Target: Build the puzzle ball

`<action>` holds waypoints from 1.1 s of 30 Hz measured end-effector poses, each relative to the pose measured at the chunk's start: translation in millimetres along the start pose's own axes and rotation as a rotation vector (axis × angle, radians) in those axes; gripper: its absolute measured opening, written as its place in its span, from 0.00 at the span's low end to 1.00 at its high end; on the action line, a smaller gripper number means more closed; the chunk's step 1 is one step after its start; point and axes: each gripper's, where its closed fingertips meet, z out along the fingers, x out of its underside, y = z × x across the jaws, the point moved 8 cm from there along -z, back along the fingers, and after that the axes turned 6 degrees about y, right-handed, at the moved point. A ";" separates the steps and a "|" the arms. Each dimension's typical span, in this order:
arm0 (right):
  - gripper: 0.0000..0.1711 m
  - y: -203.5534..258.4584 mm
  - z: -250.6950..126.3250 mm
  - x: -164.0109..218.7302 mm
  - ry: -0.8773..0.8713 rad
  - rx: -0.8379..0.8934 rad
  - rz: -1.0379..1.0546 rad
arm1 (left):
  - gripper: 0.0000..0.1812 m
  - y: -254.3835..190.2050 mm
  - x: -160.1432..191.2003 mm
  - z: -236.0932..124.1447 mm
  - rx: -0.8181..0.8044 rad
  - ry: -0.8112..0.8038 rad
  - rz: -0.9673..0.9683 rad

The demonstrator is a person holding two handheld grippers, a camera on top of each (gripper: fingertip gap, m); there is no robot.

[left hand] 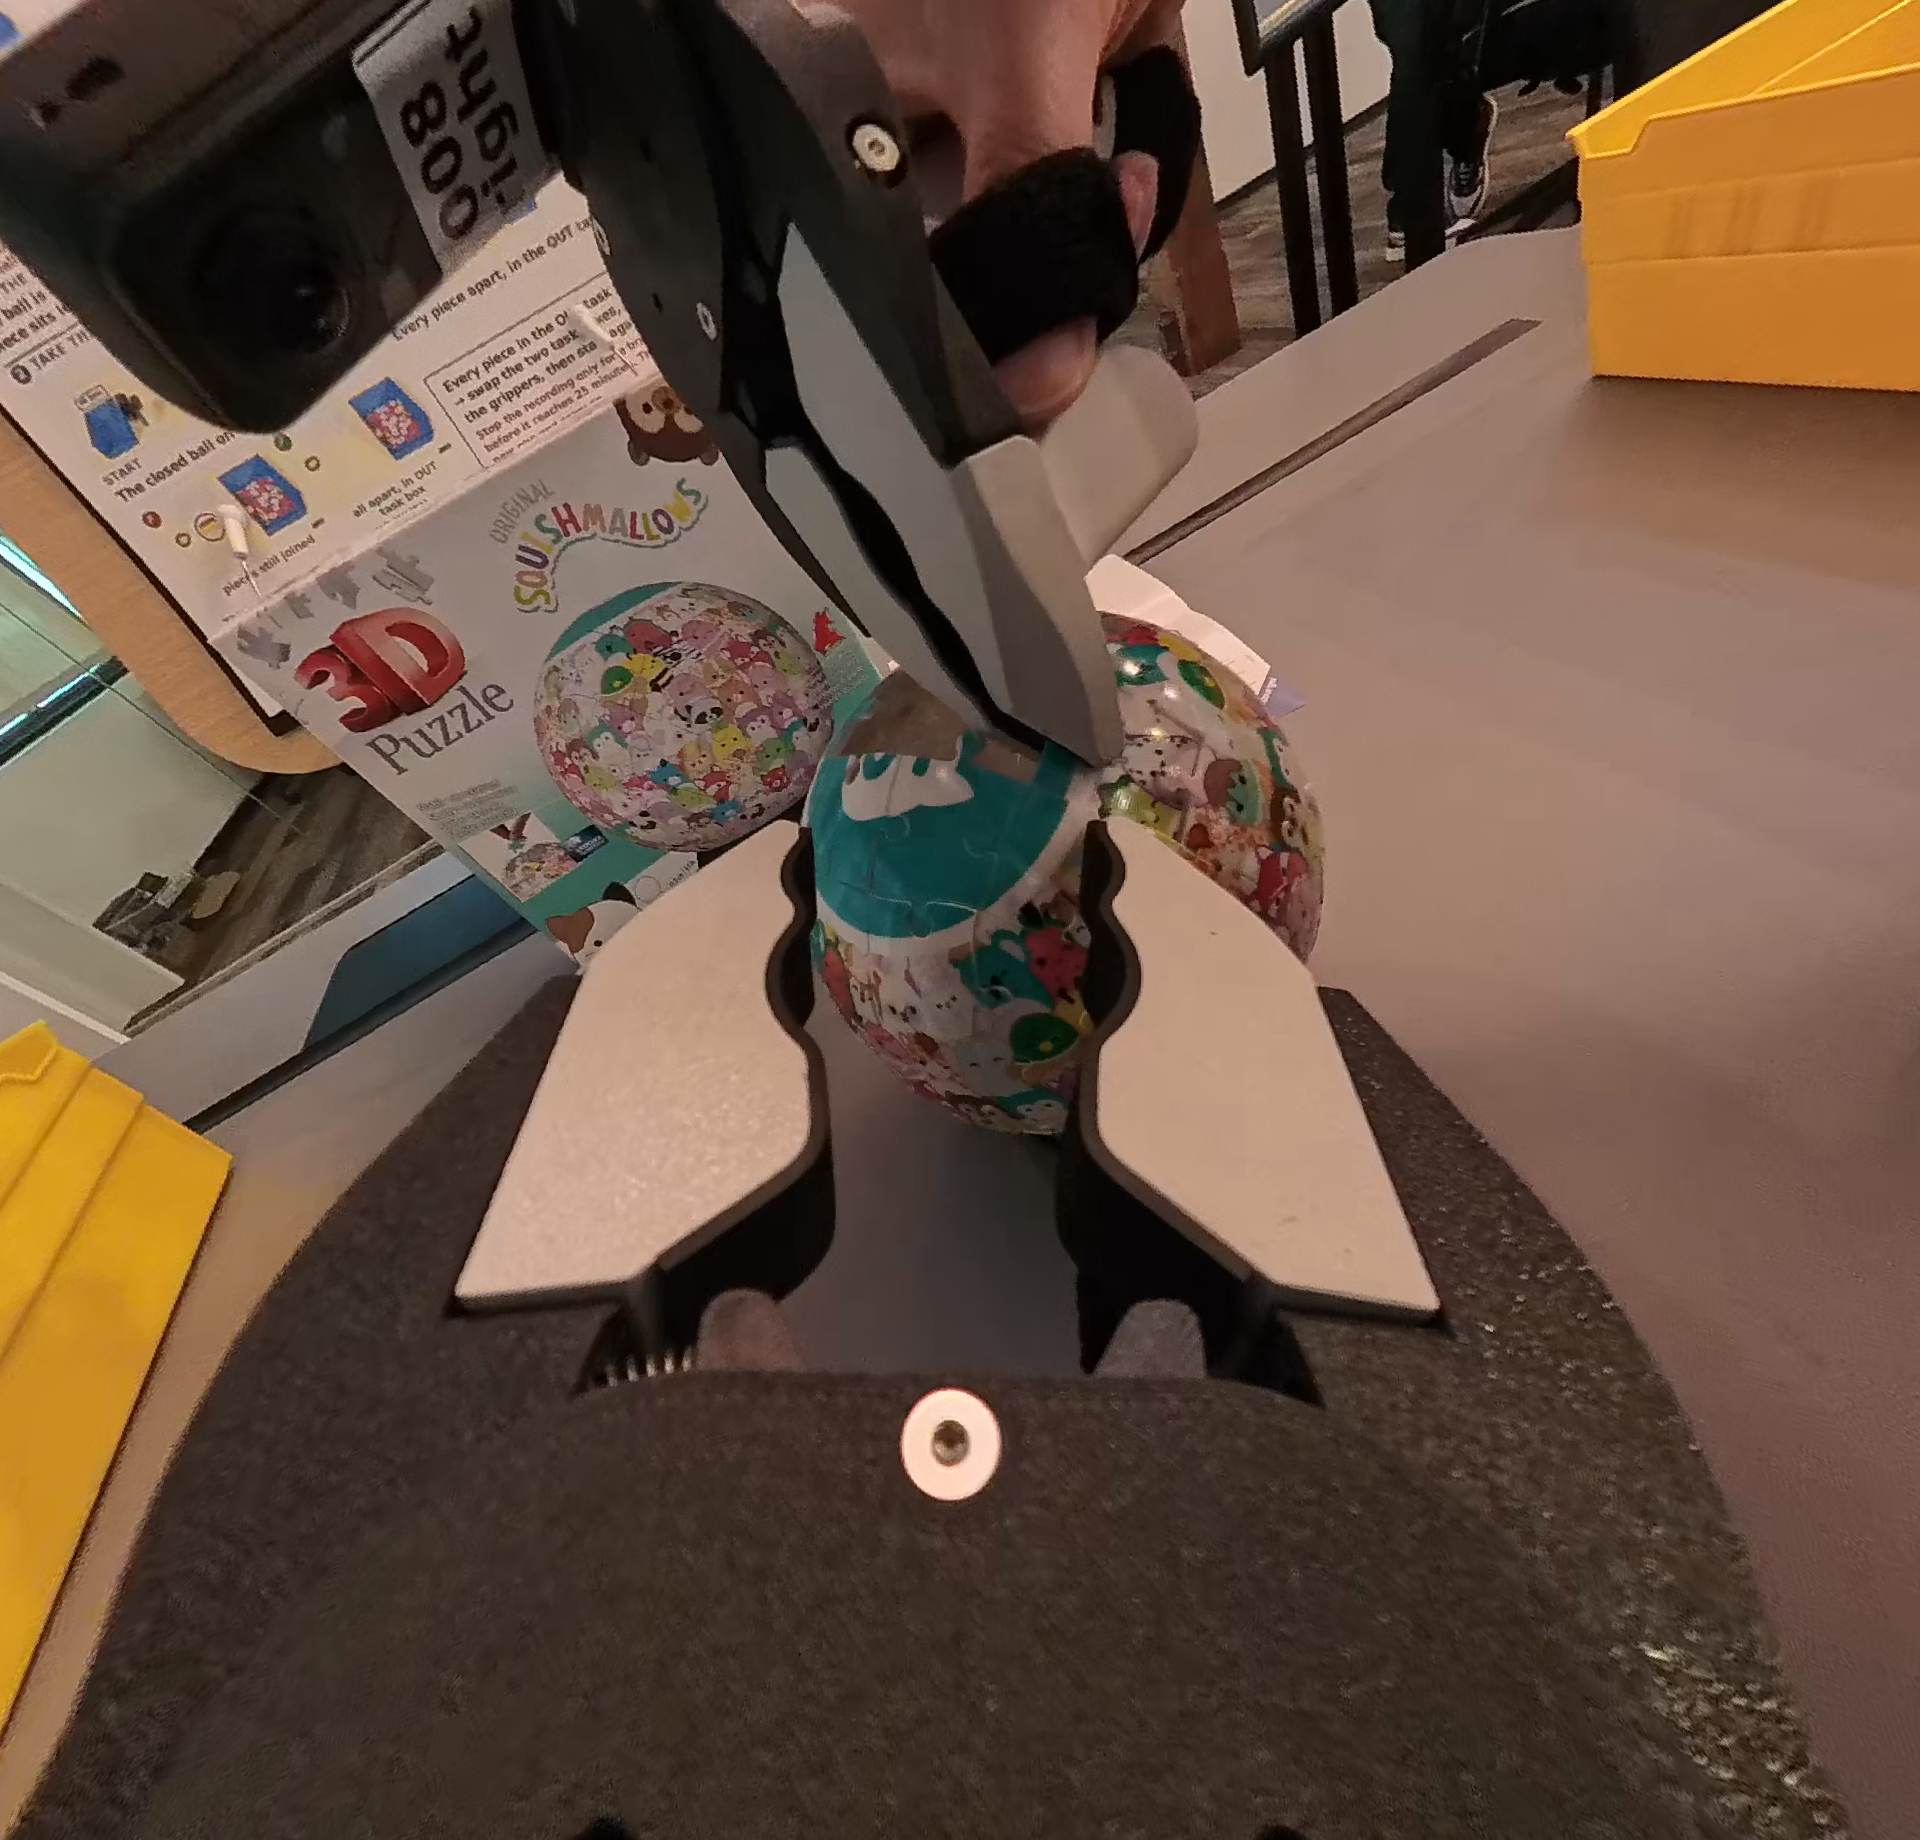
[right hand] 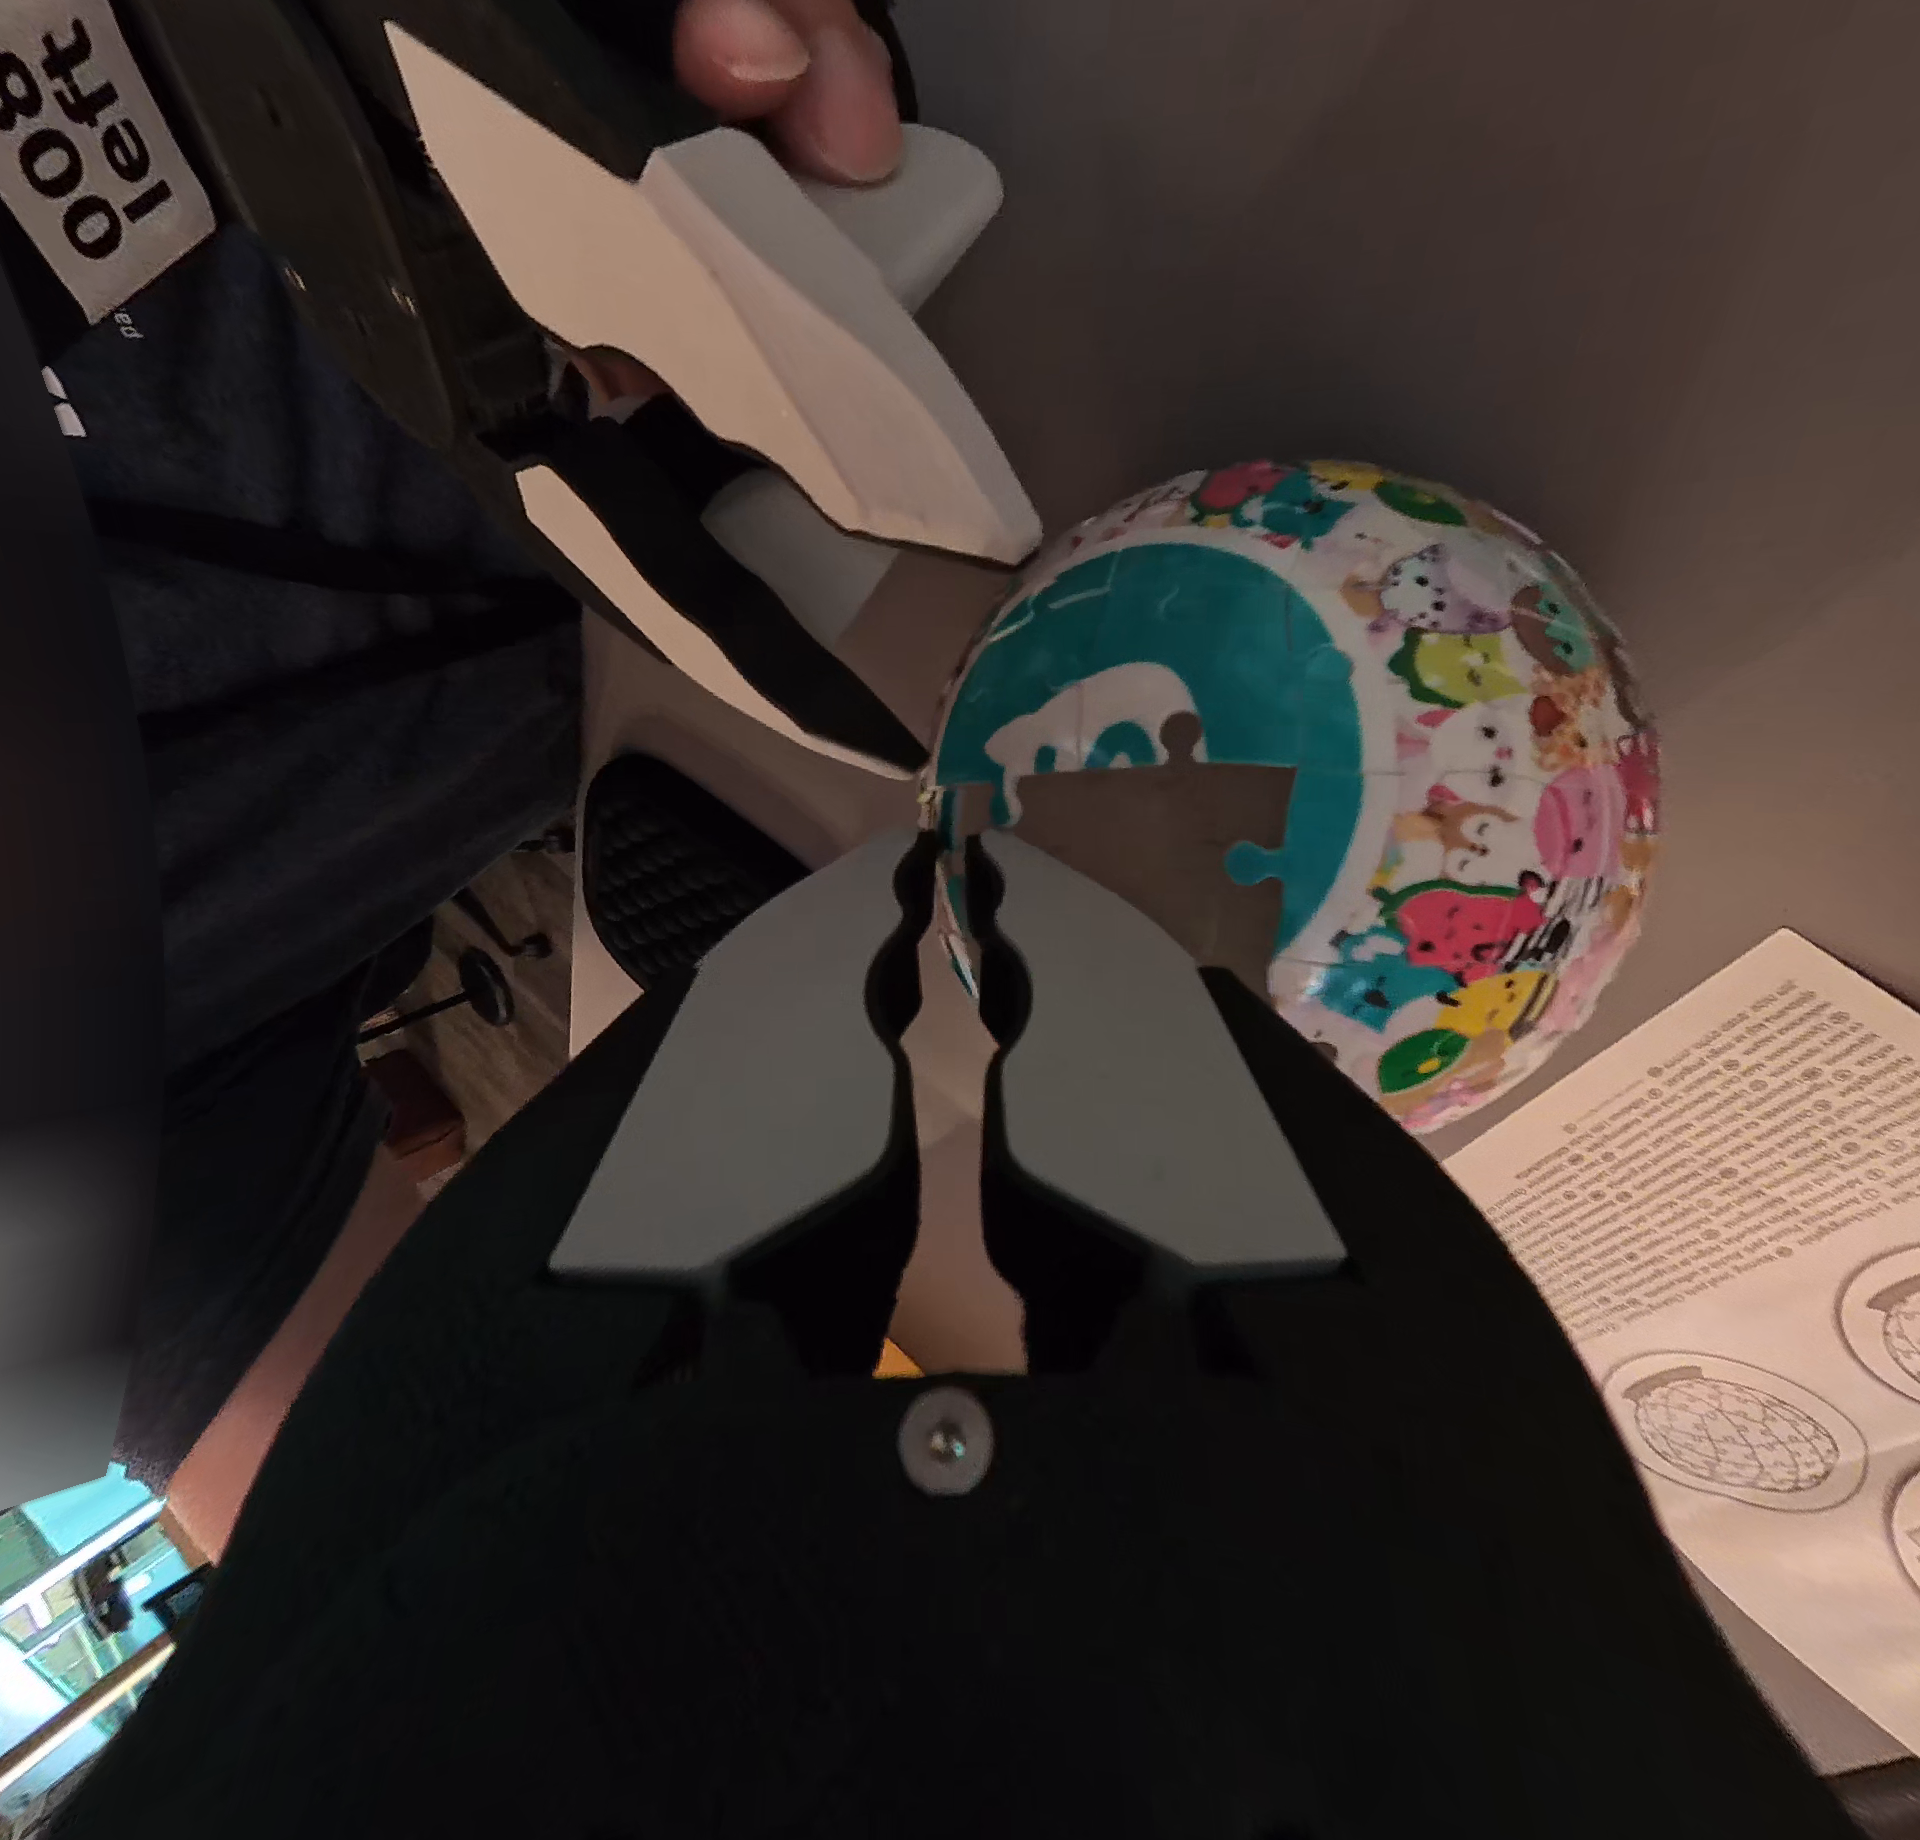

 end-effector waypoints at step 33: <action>0.03 0.4 4.5 -6.1 0.070 -0.012 -0.023 | 0.27 -5.5 7.4 -4.3 -0.044 -0.005 0.071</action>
